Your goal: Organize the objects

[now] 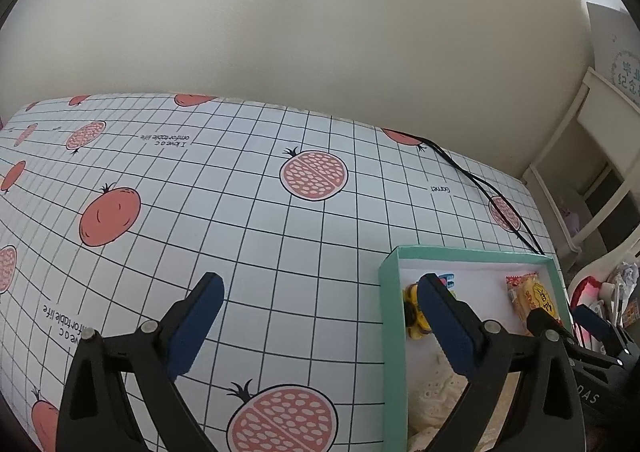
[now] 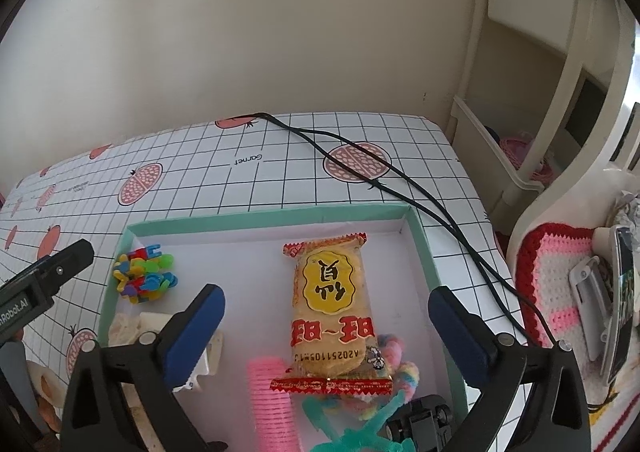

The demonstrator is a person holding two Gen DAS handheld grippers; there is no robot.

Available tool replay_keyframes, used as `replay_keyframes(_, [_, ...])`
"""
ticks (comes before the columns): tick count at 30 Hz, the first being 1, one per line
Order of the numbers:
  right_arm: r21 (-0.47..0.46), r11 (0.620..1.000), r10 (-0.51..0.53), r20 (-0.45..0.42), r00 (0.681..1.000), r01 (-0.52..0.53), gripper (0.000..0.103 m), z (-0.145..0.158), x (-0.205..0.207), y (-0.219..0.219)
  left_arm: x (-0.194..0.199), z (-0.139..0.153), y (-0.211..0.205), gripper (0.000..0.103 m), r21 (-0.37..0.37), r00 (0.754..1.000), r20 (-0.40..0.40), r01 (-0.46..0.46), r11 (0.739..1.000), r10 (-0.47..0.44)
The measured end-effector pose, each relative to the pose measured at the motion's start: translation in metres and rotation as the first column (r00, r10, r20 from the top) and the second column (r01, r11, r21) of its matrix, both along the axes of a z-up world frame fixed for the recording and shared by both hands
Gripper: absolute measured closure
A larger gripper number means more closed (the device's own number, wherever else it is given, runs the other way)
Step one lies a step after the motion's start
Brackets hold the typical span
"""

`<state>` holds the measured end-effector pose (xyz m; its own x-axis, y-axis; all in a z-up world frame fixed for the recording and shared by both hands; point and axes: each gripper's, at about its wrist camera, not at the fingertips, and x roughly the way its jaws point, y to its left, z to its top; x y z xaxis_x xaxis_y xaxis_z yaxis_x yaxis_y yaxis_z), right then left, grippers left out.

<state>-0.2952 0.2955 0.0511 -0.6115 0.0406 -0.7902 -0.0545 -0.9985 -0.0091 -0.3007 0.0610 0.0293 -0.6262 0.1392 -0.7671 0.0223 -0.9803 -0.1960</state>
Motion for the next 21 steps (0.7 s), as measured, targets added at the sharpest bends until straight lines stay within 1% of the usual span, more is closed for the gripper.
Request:
replay_keyframes(4, [0.001,1.0,-0.001,-0.005,1.0,0.001,0.0,0.004,0.006,-0.002,0.004,0.004,-0.002,0.006,-0.01,1.0,0.0,-0.001,1.0,0.001])
replay_keyframes(9, [-0.009,1.0,-0.004,-0.019,1.0,0.004,0.0,0.011,0.017,-0.004,0.01,0.005,-0.01,0.006,-0.036,0.999,0.033,-0.006,0.999,0.007])
replay_keyframes(12, [-0.015,1.0,-0.008,-0.025,1.0,0.008,0.0,0.015,0.025,-0.006,0.016,0.007,-0.017,0.006,-0.048,0.998,0.051,-0.022,0.999,0.024])
replay_keyframes(21, [-0.057,0.998,0.004,-0.042,0.999,-0.007,0.0,0.026,0.056,-0.02,0.043,0.022,-0.04,0.006,-0.056,0.996,0.054,-0.067,0.996,0.07])
